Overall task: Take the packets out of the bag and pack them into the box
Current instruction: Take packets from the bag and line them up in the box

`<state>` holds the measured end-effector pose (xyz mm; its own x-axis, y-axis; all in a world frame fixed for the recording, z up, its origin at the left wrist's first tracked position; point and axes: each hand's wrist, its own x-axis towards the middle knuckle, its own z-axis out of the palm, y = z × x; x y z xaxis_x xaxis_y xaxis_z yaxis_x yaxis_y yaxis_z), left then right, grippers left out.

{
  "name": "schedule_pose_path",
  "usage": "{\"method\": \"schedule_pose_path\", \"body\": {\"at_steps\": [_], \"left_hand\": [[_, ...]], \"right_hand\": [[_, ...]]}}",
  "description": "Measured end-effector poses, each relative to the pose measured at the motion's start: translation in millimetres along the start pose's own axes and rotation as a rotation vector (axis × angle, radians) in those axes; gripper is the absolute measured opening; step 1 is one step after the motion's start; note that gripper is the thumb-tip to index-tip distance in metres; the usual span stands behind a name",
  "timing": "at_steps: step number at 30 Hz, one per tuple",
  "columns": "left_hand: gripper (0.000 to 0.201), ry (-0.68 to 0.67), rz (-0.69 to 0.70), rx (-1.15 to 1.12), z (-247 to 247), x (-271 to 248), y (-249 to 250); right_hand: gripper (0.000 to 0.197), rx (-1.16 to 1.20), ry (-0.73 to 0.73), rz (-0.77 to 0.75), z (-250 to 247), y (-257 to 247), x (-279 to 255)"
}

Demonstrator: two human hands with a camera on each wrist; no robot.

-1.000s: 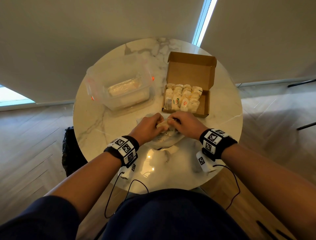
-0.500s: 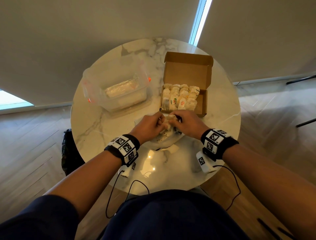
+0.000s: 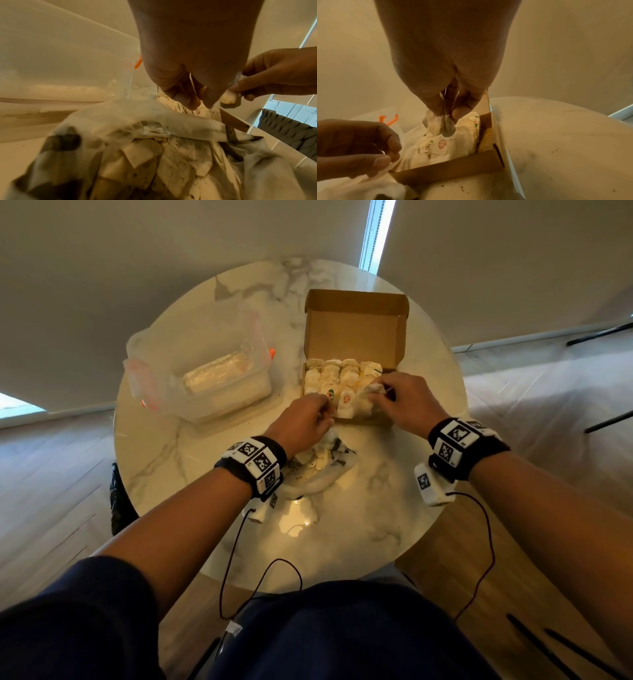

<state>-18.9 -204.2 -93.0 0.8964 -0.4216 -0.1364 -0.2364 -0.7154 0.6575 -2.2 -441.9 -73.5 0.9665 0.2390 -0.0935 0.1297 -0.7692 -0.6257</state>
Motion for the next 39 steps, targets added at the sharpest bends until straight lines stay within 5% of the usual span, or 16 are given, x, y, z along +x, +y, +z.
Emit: {"method": "schedule_pose_path", "body": {"at_steps": [10,16,32,39], "left_hand": [[0.015,-0.077,-0.095,0.099,29,28,-17],[0.016,-0.072,-0.101,0.108,29,32,-19],[0.015,-0.043,-0.043,0.074,21,22,-19],[0.014,0.062,-0.003,0.047,-9,-14,-30]], "right_hand": [[0.012,-0.122,-0.217,-0.055,25,25,16],[0.026,0.081,-0.070,0.164,34,24,27],[0.023,-0.059,-0.139,0.175,44,30,25],[0.014,-0.008,-0.016,0.020,43,9,14]]}}
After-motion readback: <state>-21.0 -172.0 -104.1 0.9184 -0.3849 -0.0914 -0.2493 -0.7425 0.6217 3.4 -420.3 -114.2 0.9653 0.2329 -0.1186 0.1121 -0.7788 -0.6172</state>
